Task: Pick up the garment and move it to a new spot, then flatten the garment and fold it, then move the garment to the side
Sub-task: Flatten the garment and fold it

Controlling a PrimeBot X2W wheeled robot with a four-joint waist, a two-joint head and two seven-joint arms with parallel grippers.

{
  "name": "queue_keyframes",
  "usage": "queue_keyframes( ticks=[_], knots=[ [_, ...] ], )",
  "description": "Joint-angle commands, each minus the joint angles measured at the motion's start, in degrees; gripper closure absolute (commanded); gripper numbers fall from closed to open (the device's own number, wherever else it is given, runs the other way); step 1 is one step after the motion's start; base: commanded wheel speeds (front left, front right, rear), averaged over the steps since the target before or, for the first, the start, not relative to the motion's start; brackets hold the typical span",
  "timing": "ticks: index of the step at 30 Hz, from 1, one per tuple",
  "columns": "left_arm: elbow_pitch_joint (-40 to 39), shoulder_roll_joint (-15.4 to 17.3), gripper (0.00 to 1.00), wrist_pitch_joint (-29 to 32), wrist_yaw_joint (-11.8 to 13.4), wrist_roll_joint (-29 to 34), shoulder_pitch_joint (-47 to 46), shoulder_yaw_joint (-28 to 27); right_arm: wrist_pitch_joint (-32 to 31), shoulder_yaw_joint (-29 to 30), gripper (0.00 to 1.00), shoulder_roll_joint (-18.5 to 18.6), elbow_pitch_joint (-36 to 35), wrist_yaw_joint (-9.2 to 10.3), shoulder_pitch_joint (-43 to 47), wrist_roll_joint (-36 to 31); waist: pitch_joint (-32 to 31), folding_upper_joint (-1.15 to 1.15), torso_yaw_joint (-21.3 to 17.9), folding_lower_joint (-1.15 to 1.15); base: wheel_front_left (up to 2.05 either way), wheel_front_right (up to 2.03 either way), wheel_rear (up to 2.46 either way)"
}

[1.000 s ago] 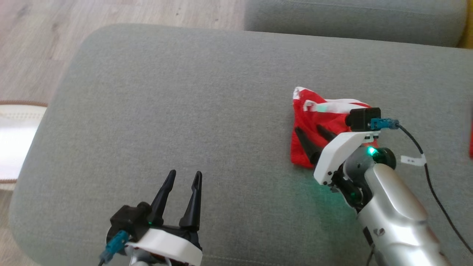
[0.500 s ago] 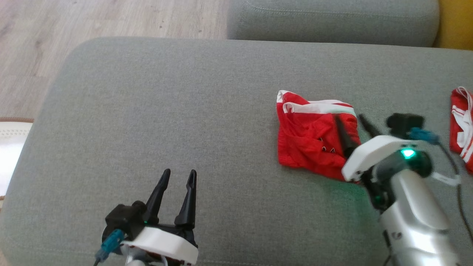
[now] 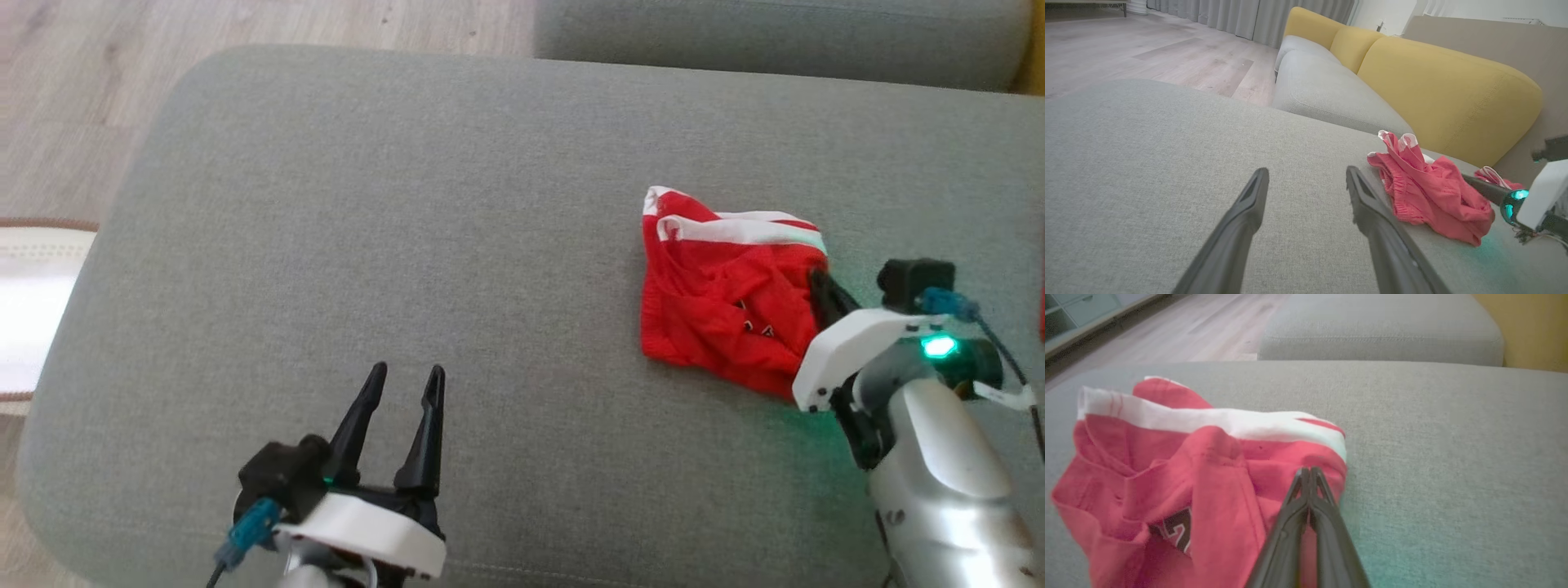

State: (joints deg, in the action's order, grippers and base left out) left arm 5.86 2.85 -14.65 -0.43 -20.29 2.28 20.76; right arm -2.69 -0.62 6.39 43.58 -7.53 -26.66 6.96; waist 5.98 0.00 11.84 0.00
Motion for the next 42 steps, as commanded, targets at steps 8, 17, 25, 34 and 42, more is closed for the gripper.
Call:
queue_keyframes(
  ticks=[8,17,25,34,42],
  knots=[
    [-2.17,0.03,0.0,-0.35,0.68,-0.72,-2.45,-1.91,3.28,-9.38,1.0,-0.4,2.54,0.04,-1.37,0.37,-0.01,0.0,0.84,0.0,0.0,0.0,0.0],
    [-2.55,0.03,0.0,-0.35,0.88,-0.88,-2.56,-1.95,1.28,-26.3,1.0,-0.84,-0.8,0.04,0.32,5.8,-0.01,0.0,0.7,0.0,0.0,0.0,0.0],
    [-2.45,0.03,0.0,-0.35,1.07,-1.02,-2.5,-1.88,-1.03,-32.59,1.0,-0.81,-1.83,0.04,1.07,8.97,-0.41,0.0,1.02,0.0,0.0,0.0,0.0],
    [-1.51,0.03,0.0,-0.35,1.13,-0.24,-0.64,-3.79,5.0,-26.48,1.0,-1.11,-6.43,0.04,4.51,10.35,-3.45,0.0,-0.85,0.0,0.0,0.0,0.0],
    [0.18,0.03,0.0,-0.35,0.69,1.5,1.24,-6.8,11.56,-13.66,0.0,0.6,-16.6,0.04,12.68,5.64,-6.48,0.0,-3.5,0.0,0.0,0.0,0.0]
  ],
)
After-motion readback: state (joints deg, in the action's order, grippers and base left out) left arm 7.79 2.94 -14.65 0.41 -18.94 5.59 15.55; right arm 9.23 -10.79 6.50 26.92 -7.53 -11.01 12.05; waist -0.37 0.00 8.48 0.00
